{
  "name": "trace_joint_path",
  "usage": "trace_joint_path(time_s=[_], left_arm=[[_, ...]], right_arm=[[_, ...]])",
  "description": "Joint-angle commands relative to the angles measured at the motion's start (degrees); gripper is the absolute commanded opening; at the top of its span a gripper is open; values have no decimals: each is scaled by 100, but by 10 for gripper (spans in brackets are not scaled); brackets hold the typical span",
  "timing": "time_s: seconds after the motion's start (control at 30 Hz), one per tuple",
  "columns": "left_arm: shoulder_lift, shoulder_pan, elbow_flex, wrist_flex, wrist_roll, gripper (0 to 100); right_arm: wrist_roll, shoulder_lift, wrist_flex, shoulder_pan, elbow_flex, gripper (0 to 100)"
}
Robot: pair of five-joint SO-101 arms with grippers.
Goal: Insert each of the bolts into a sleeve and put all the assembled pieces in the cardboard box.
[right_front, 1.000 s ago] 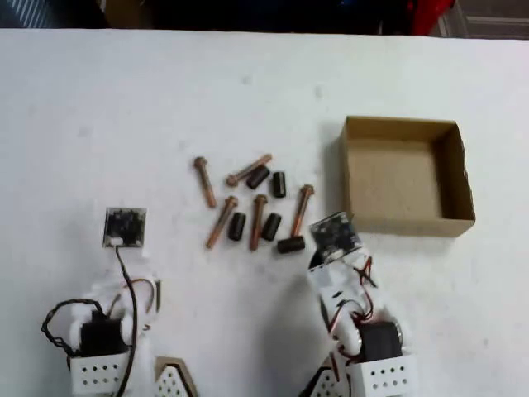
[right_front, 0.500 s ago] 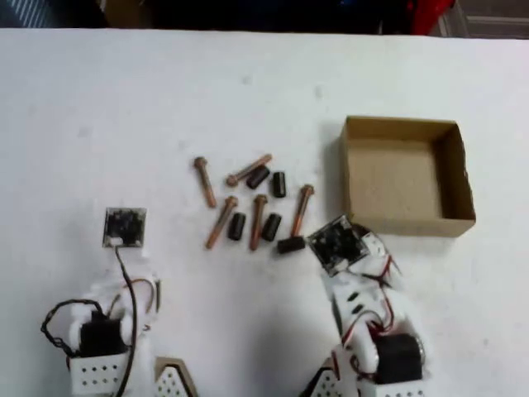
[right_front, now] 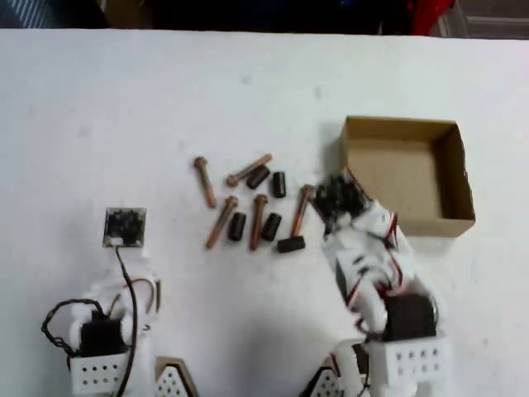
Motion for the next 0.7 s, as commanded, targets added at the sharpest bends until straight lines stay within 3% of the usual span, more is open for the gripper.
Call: trace_joint_path(time_s=[0.0,0.17,0.53,0.67], left_arm=[[-84,-22,-26,44,18,23],[-84,-22,-26,44,18,23],[-84,-22,-26,44,18,23],[-84,-22,-26,44,18,23]], right_arm=[[88,1209,-4,40,-791,101],[774,2642,13,-57,-1433,101],[853,5288,13,-409,-2971,101],[1574,6211,110,-444,-3525,101]])
